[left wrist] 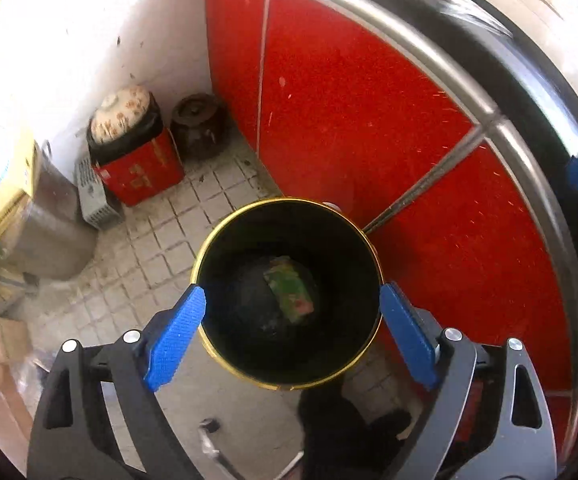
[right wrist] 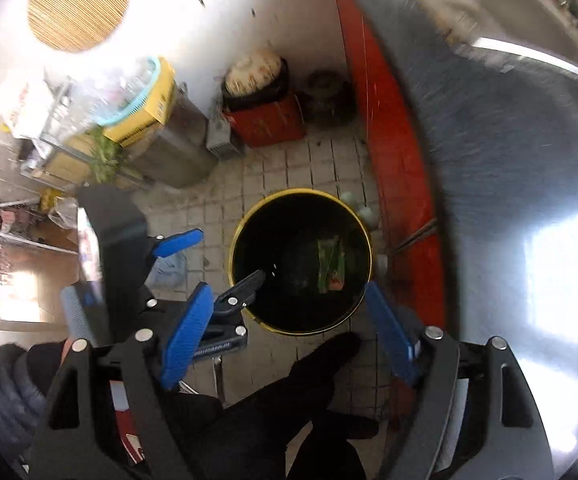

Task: Collect trash
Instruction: 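Open both grippers to drop the cups into the bin, then return, then grasp the crumpled foil with the left gripper while the right grasps the blue toothpaste tube, then carry the foil and toothpaste tube over the trash bin with both grippers, then open both grippers to drop the foil and tube into the bin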

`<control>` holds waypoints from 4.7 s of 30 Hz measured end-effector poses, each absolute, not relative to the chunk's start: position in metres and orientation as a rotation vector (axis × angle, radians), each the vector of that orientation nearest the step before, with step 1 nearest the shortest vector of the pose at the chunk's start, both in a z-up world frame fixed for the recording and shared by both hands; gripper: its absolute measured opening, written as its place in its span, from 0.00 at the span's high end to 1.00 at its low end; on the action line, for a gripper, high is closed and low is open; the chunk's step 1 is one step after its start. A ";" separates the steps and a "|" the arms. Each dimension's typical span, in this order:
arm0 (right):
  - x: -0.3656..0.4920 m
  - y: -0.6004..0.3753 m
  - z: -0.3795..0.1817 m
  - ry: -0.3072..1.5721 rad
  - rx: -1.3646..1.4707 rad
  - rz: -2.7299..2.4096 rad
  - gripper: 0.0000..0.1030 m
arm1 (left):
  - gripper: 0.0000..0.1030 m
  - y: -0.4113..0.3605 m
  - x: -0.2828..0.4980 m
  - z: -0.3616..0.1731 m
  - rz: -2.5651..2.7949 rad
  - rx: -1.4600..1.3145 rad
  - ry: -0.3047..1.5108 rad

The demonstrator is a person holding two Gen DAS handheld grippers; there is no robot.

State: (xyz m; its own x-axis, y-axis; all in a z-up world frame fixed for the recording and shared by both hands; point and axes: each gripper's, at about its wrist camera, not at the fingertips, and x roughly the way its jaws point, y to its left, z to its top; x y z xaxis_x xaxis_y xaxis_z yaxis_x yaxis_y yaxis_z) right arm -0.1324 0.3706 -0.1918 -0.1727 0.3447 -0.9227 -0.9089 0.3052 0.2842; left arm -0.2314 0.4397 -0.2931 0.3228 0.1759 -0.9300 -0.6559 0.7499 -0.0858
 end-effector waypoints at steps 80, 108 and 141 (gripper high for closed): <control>0.136 -0.291 -0.211 1.224 -0.153 0.202 0.50 | 0.72 0.027 0.213 -0.186 -0.053 0.082 1.156; -0.010 -0.196 -0.083 0.990 -0.054 0.226 0.50 | 0.72 0.056 0.036 -0.087 -0.066 0.106 1.013; -0.155 0.395 -0.201 1.196 -0.709 1.245 0.49 | 0.72 0.406 -0.239 -0.281 0.440 -0.419 1.116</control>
State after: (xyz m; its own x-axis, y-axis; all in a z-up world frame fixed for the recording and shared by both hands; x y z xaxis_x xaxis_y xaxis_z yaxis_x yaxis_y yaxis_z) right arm -0.1548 0.3948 -0.2014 -0.1044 0.3237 -0.9404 -0.9526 0.2391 0.1881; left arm -0.2392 0.4065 -0.2806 0.3719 0.1268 -0.9196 -0.5347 0.8390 -0.1006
